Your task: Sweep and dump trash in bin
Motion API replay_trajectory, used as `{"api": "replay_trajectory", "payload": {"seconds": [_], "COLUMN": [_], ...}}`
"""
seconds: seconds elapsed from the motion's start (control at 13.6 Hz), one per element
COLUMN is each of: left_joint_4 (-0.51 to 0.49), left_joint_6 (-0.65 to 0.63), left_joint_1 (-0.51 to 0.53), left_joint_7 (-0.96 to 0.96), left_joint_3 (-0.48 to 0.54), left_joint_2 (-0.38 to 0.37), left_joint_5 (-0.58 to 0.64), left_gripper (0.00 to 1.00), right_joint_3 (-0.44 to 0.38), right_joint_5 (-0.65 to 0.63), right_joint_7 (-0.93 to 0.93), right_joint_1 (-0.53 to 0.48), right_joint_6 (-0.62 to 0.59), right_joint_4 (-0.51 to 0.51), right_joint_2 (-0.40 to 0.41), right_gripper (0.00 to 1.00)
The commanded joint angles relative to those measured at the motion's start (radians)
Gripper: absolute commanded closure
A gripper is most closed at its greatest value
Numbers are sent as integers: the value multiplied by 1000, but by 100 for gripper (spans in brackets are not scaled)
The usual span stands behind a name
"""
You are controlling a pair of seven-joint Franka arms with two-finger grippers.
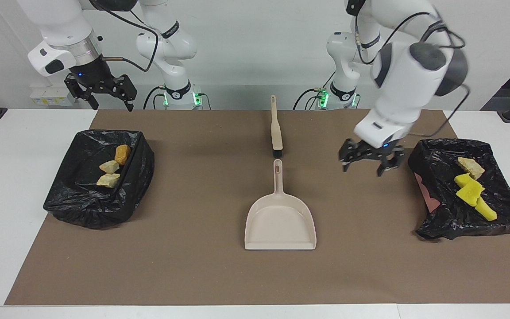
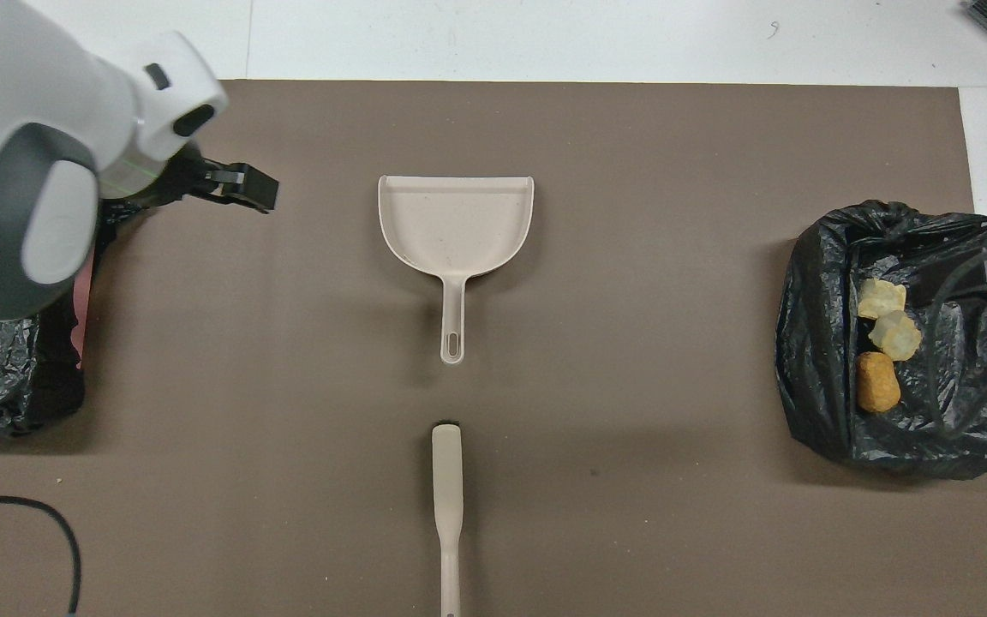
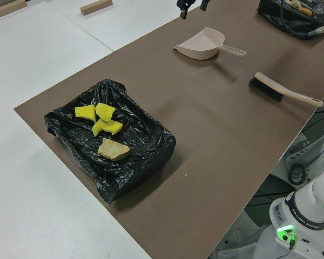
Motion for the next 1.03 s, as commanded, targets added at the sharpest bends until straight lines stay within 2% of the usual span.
{"api": "replay_trajectory", "payload": {"seconds": [0.0,0.29,0.51,0.66,0.95], "left_joint_4": [-52,-62,-85,-131,-133], "left_joint_6": [-83,-243,-285,-265,-234], "left_joint_1": [62,120,147,144,150], "left_joint_7": [124,186,201,201,197], "left_joint_3": [-9,-9,-7,-9,-7], "left_joint_2": [-102,-211,-254,-278,-277], "left_joint_5": [-1,-1,2,68,75], "left_gripper": [0,0,0,0,0], "right_joint_3": [2,2,2,2,2], "right_joint_5": [18,18,18,18,18], "right_joint_7": [-21,-21,-21,-21,-21], "right_joint_1": [-9,-9,-9,-9,-9], "right_joint_6": [13,13,13,13,13], "right_joint_4": [-19,-19,-19,-19,-19], "right_joint_2": [-12,-12,-12,-12,-12], "right_gripper": [0,0,0,0,0]}}
